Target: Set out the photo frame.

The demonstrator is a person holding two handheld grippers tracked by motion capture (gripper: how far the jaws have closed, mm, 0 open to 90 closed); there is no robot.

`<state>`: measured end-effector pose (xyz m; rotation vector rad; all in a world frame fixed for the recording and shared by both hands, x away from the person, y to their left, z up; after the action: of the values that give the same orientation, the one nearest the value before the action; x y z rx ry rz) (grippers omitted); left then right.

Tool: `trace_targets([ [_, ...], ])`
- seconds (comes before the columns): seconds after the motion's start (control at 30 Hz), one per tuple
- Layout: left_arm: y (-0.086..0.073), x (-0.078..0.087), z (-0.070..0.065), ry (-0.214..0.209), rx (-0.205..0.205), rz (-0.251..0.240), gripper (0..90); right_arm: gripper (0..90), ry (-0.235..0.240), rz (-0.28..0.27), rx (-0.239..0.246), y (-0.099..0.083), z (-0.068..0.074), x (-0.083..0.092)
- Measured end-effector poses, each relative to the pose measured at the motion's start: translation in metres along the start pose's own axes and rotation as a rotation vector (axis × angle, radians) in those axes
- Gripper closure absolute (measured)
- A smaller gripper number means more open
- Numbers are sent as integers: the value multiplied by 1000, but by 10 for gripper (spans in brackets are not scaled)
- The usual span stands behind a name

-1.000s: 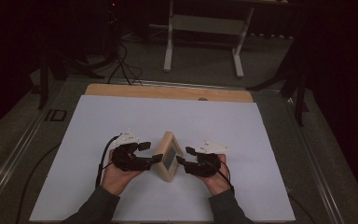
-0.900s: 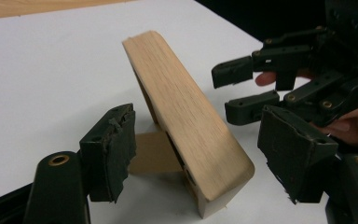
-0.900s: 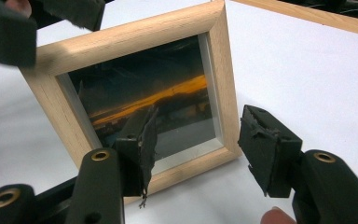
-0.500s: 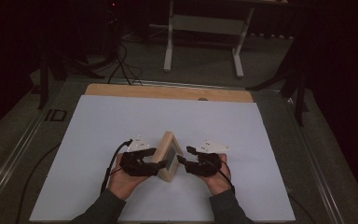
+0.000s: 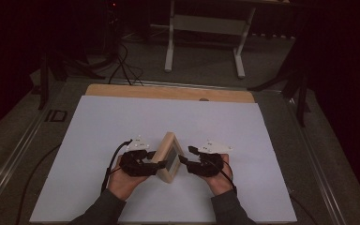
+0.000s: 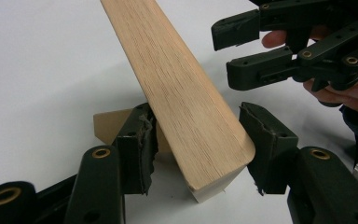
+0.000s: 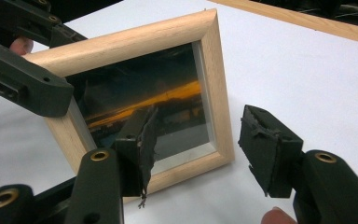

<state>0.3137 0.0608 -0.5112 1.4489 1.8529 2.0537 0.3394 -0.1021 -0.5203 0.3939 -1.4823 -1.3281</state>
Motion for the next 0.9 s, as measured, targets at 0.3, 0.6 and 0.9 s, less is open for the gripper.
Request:
trace_targets([
  [0.3,2,1,7,12,14,1,554,455,-9,-10,3,3,-2,2],
  [0.6,5,0,12,35,-1,6,567,451,-11,-25,14,14,-7,5],
  [0.9,8,-1,12,72,-34,-1,573,458,-19,-85,-27,29,-14,9],
])
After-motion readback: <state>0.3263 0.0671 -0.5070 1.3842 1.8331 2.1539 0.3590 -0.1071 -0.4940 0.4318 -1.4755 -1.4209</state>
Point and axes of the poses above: each handheld gripper's, and its own axes: x roughly backward along the jaws, y roughly out of its top, z roughly to its left, the point moved 7 cm from there along -x, roughly forward along the jaws, and after that the axes turned 11 degrees about y, right-handed, at the moved point
